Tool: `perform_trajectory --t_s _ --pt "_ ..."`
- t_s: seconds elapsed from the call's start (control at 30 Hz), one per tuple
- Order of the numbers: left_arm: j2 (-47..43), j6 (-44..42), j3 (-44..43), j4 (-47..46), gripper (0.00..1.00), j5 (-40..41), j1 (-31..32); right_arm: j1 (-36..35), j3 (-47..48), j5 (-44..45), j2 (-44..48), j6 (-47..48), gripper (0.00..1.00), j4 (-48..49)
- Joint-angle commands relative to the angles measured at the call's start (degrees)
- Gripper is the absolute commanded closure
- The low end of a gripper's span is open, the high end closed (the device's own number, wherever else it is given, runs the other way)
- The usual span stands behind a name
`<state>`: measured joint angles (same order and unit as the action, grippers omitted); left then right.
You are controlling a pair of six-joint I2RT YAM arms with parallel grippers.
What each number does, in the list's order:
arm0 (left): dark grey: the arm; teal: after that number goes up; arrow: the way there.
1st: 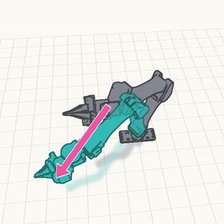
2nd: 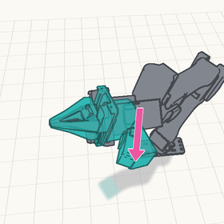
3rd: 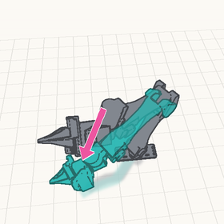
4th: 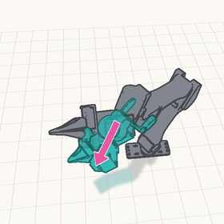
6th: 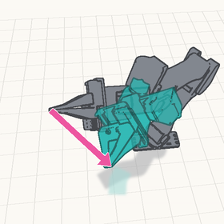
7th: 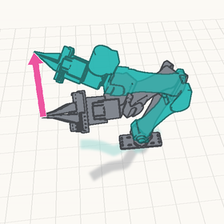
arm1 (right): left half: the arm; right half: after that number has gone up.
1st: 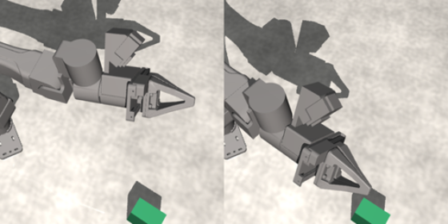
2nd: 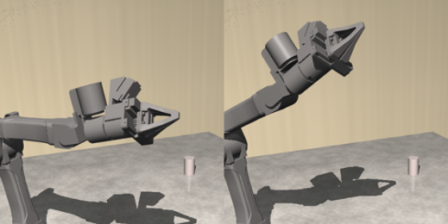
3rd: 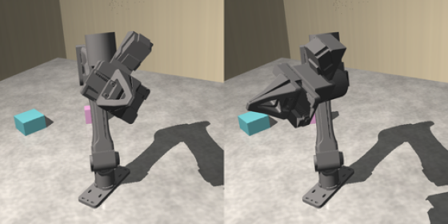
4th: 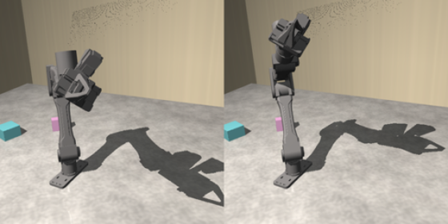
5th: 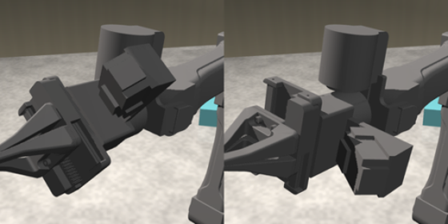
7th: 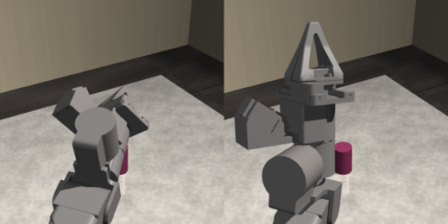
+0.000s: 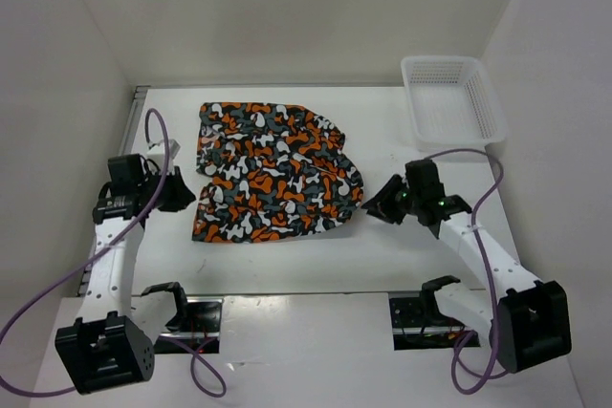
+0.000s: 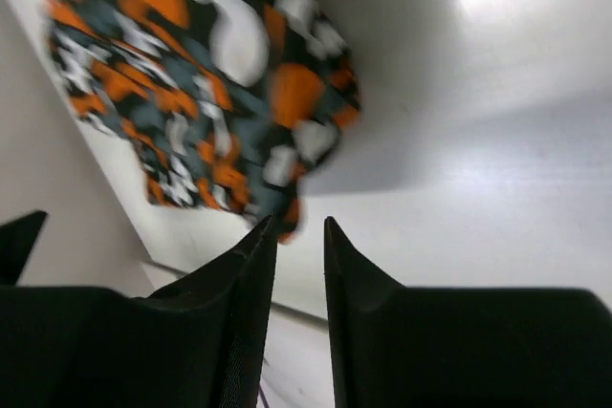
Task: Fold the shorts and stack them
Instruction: Flatten the shorts out
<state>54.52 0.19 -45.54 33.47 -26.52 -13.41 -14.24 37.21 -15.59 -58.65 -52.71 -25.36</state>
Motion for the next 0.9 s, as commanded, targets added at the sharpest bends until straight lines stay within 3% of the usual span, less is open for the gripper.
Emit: perform_trajectory --t_s 0.0,0.03,0.07,0.1,0.13,0.17,0.23,0.37,0.43,0.47,0.53,0.67,0.73,0.83,0.87 --pt "0.7 -0.2 4.9 -2.7 0.93 -0.8 0.3 -2.7 -6.0 -3.3 -1.0 -5.4 0.69 7.2" --pt "0.7 -0.2 8.4 -3.7 0.67 -1.6 0.3 -2.7 -6.0 -3.3 -1.5 -5.9 0.64 7.7" --pt "0.7 -0.2 9.9 -4.9 0.33 -2.4 0.3 -2.7 -6.5 -3.9 -2.6 -5.9 0.55 7.7" --pt "1.2 -0.2 11.1 -6.6 0.21 -2.4 0.3 -2.7 -6.5 -4.6 -3.1 -5.4 0.39 9.4" --pt "1.2 -0.2 11.6 -7.7 0.12 -2.4 0.3 -2.7 -6.5 -5.1 -3.8 -5.4 0.34 10.2" --pt "3.1 -0.2 11.6 -10.4 0.10 -1.8 0.8 -2.7 -5.8 -5.1 -5.8 -4.7 0.28 10.8" --pt "5.5 -0.2 11.0 -13.2 0.12 -1.3 1.4 -2.7 -4.9 -6.7 -8.2 -4.2 0.26 12.5" --pt "19.3 -0.2 3.8 -18.2 0.25 1.0 4.2 -2.7 -0.7 -7.6 -12.8 -2.9 0.26 13.6" --pt "26.7 -0.2 -0.5 -18.7 0.24 1.0 5.5 -2.7 1.2 -6.9 -13.4 -2.4 0.26 13.6" --pt "29.0 -0.2 -1.2 -20.7 0.16 1.0 6.7 -2.7 1.2 -6.9 -13.9 -1.9 0.26 13.1" --pt "34.9 -0.2 -3.8 -21.4 0.12 1.0 7.8 -2.7 1.8 -6.9 -14.5 -1.9 0.26 13.6" --pt "38.8 -0.2 -4.3 -23.6 0.18 0.2 9.7 -3.2 1.1 -7.5 -15.0 -3.2 0.20 14.8" --pt "38.3 -0.2 -4.3 -23.6 0.29 -0.3 10.2 -3.3 0.5 -8.1 -15.0 -3.7 0.20 15.3" --pt "37.0 -0.2 -5.2 -21.4 0.67 -0.3 10.2 -3.3 0.5 -8.7 -15.0 -3.7 0.23 15.3" --pt "36.1 -0.2 -6.6 -20.5 0.92 -0.3 10.2 -3.3 0.5 -8.7 -14.4 -3.7 0.25 15.3"
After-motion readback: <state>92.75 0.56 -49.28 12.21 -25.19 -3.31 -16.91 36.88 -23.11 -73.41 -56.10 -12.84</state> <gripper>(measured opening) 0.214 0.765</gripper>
